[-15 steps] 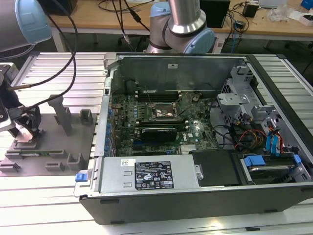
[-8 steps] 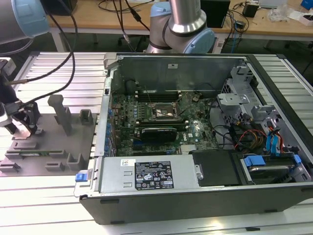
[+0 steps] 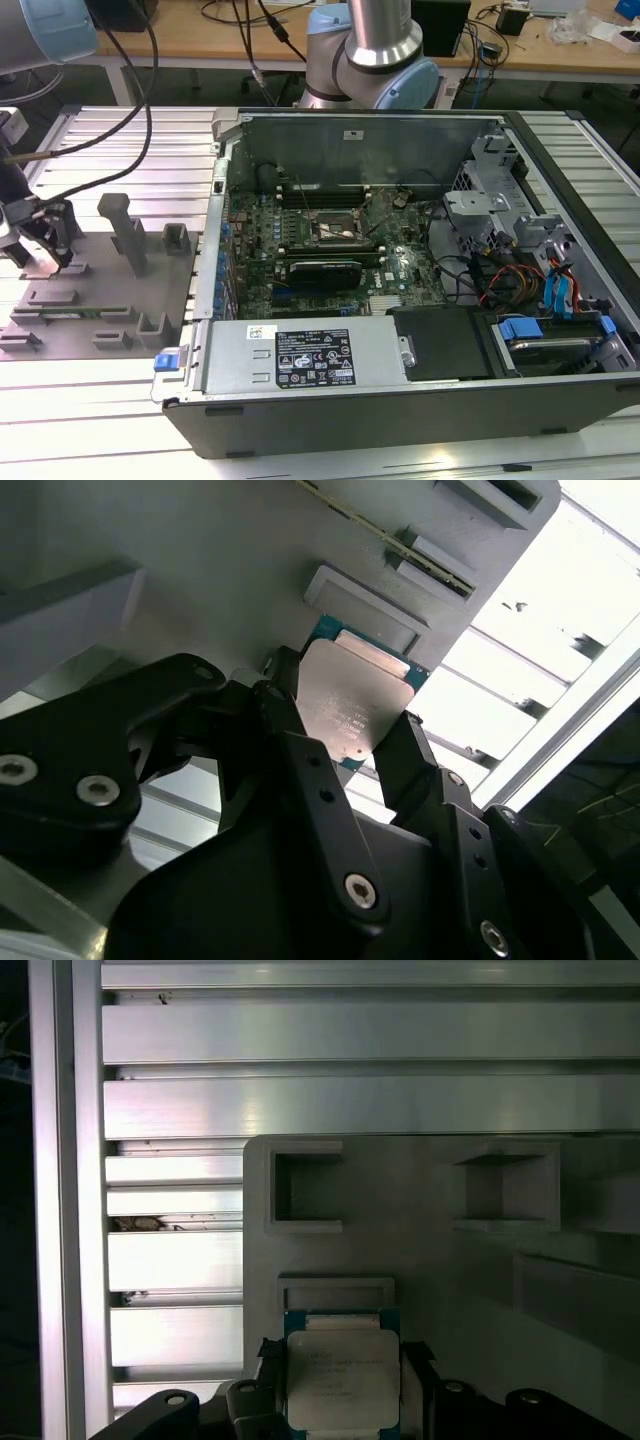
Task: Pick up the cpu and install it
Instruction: 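Pick up the cpu and move it towards the insertion slot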
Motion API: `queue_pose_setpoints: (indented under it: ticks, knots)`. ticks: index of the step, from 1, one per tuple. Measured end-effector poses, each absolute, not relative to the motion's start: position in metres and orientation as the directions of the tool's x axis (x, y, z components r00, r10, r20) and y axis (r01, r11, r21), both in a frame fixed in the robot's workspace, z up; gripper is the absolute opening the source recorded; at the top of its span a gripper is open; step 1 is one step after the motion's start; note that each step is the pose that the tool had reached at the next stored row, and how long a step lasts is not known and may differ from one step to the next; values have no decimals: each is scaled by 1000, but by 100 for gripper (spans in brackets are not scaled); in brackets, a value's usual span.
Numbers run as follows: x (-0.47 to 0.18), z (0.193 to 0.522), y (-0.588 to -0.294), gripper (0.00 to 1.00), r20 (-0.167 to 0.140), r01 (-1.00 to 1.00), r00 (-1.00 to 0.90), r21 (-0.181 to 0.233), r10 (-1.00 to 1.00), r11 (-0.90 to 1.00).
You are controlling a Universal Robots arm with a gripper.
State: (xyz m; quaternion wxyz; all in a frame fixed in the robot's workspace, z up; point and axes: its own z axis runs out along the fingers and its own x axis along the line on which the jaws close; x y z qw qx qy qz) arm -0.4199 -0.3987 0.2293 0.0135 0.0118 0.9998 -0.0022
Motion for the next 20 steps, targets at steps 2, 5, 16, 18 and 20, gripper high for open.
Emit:
queue_pose_setpoints:
  ticks: [2,5,16,18,20]
  knots:
    - [-420,229,-399,55,-27,24,-999,-4,23,1000]
    - [-420,229,-399,55,-27,24,-999,-4,23,1000]
    - [-420,238,-398,55,-27,24,-999,-4,24,1000]
    - [-420,243,-398,55,-27,24,-999,-4,23,1000]
    - [-420,247,-398,55,-27,24,-999,-4,23,1000]
